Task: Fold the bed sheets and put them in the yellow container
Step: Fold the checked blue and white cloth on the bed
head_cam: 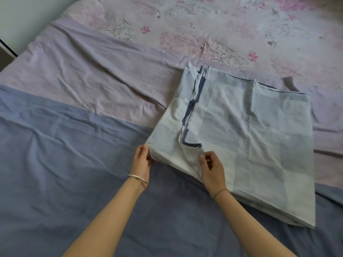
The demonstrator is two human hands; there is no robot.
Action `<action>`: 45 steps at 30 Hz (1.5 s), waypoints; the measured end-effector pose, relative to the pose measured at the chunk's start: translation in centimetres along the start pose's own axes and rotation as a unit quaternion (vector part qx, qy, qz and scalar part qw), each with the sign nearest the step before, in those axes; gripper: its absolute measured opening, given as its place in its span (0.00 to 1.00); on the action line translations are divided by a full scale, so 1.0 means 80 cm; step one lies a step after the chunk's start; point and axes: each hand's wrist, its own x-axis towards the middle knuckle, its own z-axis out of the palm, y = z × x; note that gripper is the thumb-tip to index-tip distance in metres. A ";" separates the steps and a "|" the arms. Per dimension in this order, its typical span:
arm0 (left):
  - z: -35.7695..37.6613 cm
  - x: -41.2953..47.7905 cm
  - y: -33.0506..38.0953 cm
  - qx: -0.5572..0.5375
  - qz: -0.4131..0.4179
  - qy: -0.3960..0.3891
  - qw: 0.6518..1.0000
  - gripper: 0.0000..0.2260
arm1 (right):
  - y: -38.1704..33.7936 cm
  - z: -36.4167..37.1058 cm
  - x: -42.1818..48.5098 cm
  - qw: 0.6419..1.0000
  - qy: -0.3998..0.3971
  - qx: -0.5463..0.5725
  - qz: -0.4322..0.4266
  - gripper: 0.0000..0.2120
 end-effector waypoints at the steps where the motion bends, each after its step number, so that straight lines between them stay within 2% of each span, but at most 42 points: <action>1: -0.008 0.000 -0.002 0.037 0.015 -0.012 0.999 0.10 | 0.000 -0.002 -0.001 1.000 0.006 0.014 0.015 0.12; 4: -0.028 0.000 -0.010 0.219 0.016 -0.091 0.971 0.07 | 0.005 -0.002 -0.011 0.999 -0.014 0.013 0.050 0.13; 6: -0.036 0.010 -0.010 0.370 0.019 -0.137 0.919 0.17 | 0.010 -0.001 -0.018 0.997 -0.027 0.007 0.067 0.12; 7: -0.040 0.013 -0.006 0.436 0.031 -0.143 0.888 0.24 | 0.012 -0.001 -0.021 0.997 -0.028 0.005 0.069 0.12; 8: -0.044 0.017 -0.001 0.466 0.033 -0.135 0.874 0.29 | 0.013 -0.001 -0.022 0.997 -0.029 0.001 0.069 0.12; 9: -0.046 0.018 0.005 0.462 0.018 -0.128 0.877 0.29 | 0.014 0.000 -0.022 0.997 -0.030 -0.002 0.066 0.12; 10: -0.048 0.020 0.010 0.417 -0.020 -0.125 0.900 0.27 | 0.013 0.001 -0.021 0.998 -0.029 -0.003 0.063 0.12; 12: -0.046 0.016 0.016 0.240 -0.170 -0.154 0.943 0.23 | 0.011 0.003 -0.019 0.998 -0.021 0.006 0.062 0.13; 14: -0.039 0.013 0.016 0.099 -0.297 -0.177 0.933 0.25 | 0.011 0.005 -0.018 0.998 -0.014 0.021 0.064 0.13; 16: -0.025 0.018 0.014 0.018 -0.332 -0.153 0.931 0.24 | 0.013 0.008 -0.019 0.998 -0.021 0.025 0.062 0.12; 17: -0.013 0.021 0.017 -0.009 -0.329 -0.148 0.932 0.21 | 0.014 0.011 -0.018 0.998 -0.028 0.022 0.059 0.11; 19: 0.009 0.026 0.021 0.008 -0.304 -0.149 0.941 0.14 | 0.017 0.016 -0.018 0.997 -0.053 -0.002 0.058 0.09; 22: 0.024 0.041 0.017 0.077 -0.281 -0.151 0.945 0.13 | 0.018 0.024 -0.012 0.991 -0.096 -0.060 0.074 0.20; 23: 0.026 0.047 0.015 0.107 -0.268 -0.143 0.947 0.12 | 0.017 0.027 -0.009 0.989 -0.104 -0.078 0.066 0.20; 24: 0.025 0.052 0.013 0.152 -0.237 -0.119 0.952 0.12 | 0.015 0.029 -0.006 0.989 -0.107 -0.091 0.047 0.16; 26: 0.021 0.061 0.005 0.221 -0.112 -0.059 0.967 0.10 | 0.012 0.032 0.000 0.991 -0.090 -0.101 0.011 0.06; 28: -0.002 0.059 0.000 0.260 0.057 -0.018 0.964 0.01 | 0.014 0.028 0.001 0.995 -0.060 -0.078 0.000 0.10; 30: -0.041 0.061 -0.012 0.325 0.143 0.044 0.934 0.12 | 0.016 0.021 -0.002 0.997 -0.061 -0.054 0.012 0.12; 32: -0.071 0.062 -0.013 0.327 0.128 0.117 0.929 0.12 | 0.022 0.015 -0.004 0.993 -0.088 -0.065 0.033 0.09; 33: -0.075 0.059 -0.011 0.308 0.113 0.119 0.937 0.09 | 0.026 0.013 -0.003 0.992 -0.095 -0.074 0.044 0.08; 35: -0.068 0.052 -0.010 0.305 0.083 0.036 0.948 0.04 | 0.031 0.012 0.001 0.991 -0.096 -0.083 0.051 0.05; 38: -0.060 0.042 -0.014 0.378 0.058 -0.097 0.919 0.04 | 0.022 0.021 0.000 0.987 -0.110 -0.115 0.019 0.05; 40: -0.064 0.044 -0.016 0.363 0.036 -0.111 0.924 0.02 | 0.000 0.029 -0.001 0.985 -0.099 -0.132 -0.047 0.05; 42: -0.067 0.048 -0.012 0.337 0.015 -0.099 0.936 0.03 | -0.030 0.038 0.001 0.976 -0.027 -0.138 -0.169 0.07; 44: -0.069 0.050 -0.008 0.334 -0.003 -0.105 0.937 0.03 | -0.048 0.052 0.006 0.942 0.004 -0.167 -0.291 0.09; 45: -0.069 0.050 -0.007 0.324 -0.013 -0.107 0.940 0.03 | -0.049 0.060 0.006 0.922 -0.010 -0.199 -0.332 0.10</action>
